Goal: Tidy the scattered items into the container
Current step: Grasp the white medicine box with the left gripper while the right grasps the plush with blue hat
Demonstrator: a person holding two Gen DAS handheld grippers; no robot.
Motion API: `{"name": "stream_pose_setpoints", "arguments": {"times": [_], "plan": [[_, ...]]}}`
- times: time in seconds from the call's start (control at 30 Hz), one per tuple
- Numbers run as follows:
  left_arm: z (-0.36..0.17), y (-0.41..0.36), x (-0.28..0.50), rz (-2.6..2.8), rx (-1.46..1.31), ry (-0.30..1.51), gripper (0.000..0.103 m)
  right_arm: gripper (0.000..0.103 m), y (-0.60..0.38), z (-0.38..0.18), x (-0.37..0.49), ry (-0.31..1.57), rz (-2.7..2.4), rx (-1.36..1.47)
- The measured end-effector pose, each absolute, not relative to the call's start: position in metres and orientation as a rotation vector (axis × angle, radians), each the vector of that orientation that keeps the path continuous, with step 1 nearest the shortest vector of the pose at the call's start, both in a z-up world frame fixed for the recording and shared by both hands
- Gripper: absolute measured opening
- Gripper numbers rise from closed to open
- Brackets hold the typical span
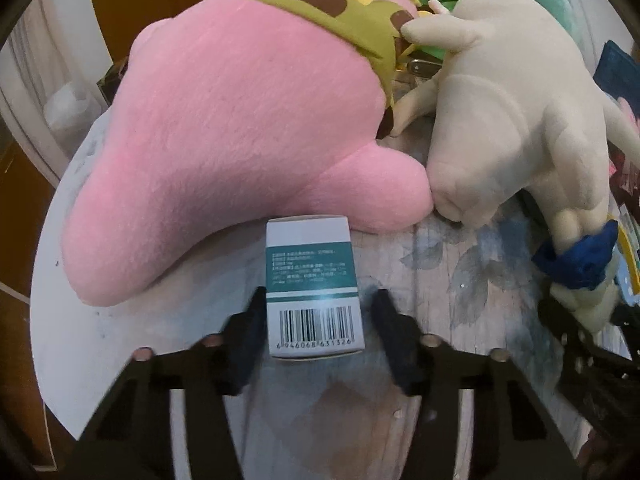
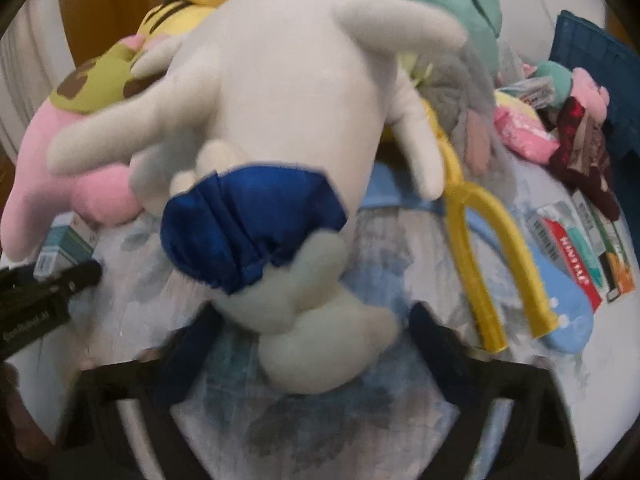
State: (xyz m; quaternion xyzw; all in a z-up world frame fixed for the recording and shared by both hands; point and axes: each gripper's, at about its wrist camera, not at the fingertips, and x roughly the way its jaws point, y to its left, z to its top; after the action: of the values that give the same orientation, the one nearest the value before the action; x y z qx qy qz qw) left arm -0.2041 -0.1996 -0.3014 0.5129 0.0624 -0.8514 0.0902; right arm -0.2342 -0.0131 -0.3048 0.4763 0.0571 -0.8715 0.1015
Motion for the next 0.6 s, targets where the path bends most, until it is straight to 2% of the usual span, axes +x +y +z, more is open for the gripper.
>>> {"name": "stream_pose_setpoints", "arguments": {"times": [0.1, 0.17, 0.6], "plan": [[-0.295, -0.199, -0.199, -2.54, 1.547, 0.202, 0.037, 0.046, -0.014, -0.302, -0.232, 0.173, -2.562, 1.425], [-0.284, -0.198, -0.193, -2.553, 1.543, 0.196, 0.037, 0.042, -0.013, -0.295, -0.228, 0.153, -2.552, 1.434], [-0.188, -0.199, -0.168, -2.655, 1.464, 0.161, 0.037, 0.041, -0.019, -0.205, -0.206, 0.054, -2.534, 1.317]]}}
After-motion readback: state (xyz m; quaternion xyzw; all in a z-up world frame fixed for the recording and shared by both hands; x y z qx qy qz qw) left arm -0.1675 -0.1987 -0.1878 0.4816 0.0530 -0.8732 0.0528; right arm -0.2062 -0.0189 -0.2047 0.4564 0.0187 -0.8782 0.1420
